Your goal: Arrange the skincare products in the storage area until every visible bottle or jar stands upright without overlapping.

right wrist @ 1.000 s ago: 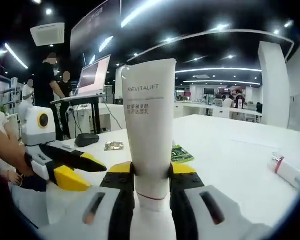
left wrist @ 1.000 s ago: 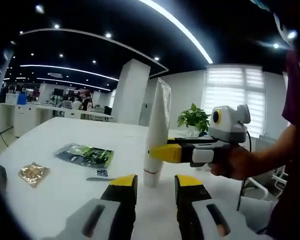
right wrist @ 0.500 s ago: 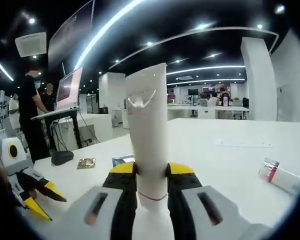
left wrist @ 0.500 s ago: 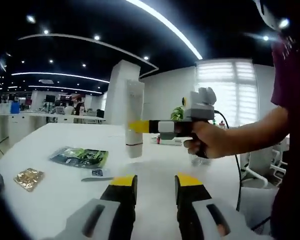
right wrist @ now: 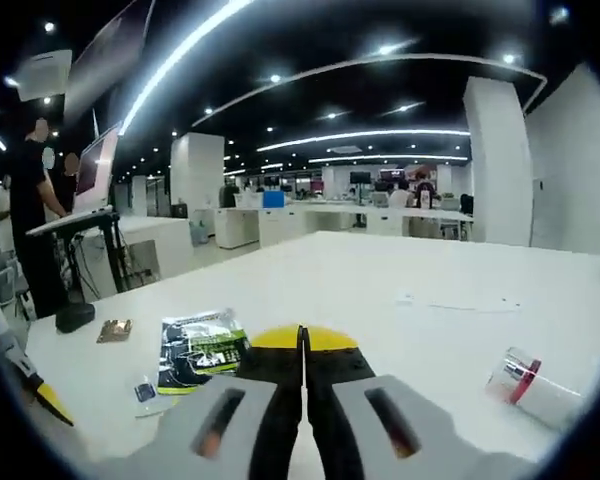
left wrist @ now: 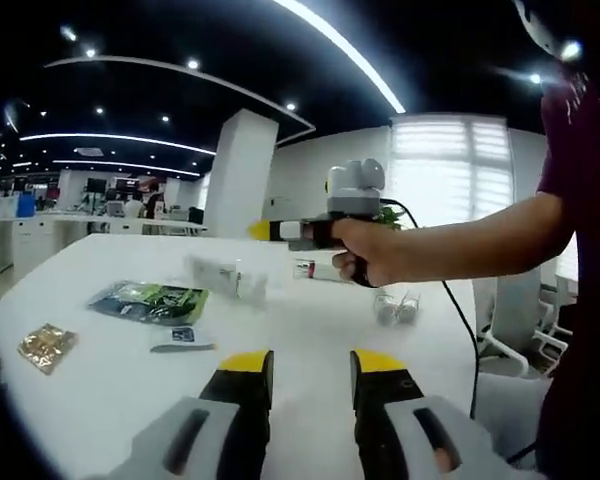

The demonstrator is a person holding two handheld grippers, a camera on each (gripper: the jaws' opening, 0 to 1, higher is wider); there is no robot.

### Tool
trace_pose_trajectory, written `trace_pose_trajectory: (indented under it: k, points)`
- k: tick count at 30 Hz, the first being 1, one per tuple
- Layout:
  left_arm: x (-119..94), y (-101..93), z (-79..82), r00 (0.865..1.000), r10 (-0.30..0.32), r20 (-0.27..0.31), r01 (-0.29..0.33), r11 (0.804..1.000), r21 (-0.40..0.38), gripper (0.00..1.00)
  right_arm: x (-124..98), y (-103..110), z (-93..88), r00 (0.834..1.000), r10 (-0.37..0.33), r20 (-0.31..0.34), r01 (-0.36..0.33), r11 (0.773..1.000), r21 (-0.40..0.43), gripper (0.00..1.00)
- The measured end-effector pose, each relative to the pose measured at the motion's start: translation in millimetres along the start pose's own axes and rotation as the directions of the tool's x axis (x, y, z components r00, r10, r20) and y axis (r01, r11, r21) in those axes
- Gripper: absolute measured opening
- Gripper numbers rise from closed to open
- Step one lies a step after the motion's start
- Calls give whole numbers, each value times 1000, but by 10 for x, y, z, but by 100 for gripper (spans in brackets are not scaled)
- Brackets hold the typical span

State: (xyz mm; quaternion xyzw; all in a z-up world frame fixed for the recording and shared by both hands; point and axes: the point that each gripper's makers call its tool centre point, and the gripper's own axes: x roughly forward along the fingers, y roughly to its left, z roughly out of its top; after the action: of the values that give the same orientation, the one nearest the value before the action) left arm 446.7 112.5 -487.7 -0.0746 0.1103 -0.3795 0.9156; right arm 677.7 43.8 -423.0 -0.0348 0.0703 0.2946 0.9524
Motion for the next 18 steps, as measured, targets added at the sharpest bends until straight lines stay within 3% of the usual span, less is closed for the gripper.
trace_pose_trajectory:
  k: [6, 7, 8, 10, 13, 16, 18]
  points:
    - [3, -27, -10, 1000, -6, -2, 6, 1000, 17, 31, 157, 47, 72, 998, 30, -46, -31, 1000, -5, 0]
    - [6, -30, -18, 1000, -7, -6, 7, 1000, 20, 31, 215, 75, 41, 996, 51, -70, -51, 999, -3, 0]
    - [7, -32, -26, 1000, -7, -10, 7, 1000, 23, 31, 259, 101, -67, 988, 67, -141, -64, 998, 26, 0]
    - [11, -38, -31, 1000, -9, -14, 10, 1000, 25, 31, 360, 93, -98, 987, 63, -150, -63, 998, 5, 0]
    - [11, -36, -34, 1000, -9, -15, 9, 1000, 25, 31, 447, 234, -306, 959, 124, -254, -120, 992, 32, 2]
    - [13, -28, -38, 1000, -4, -16, 5, 1000, 26, 31, 577, 293, -379, 946, 146, -291, -135, 989, 57, 19]
    - [16, -24, -38, 1000, -1, -16, 2, 1000, 26, 31, 669, 403, -434, 918, 201, -341, -156, 976, 155, 28]
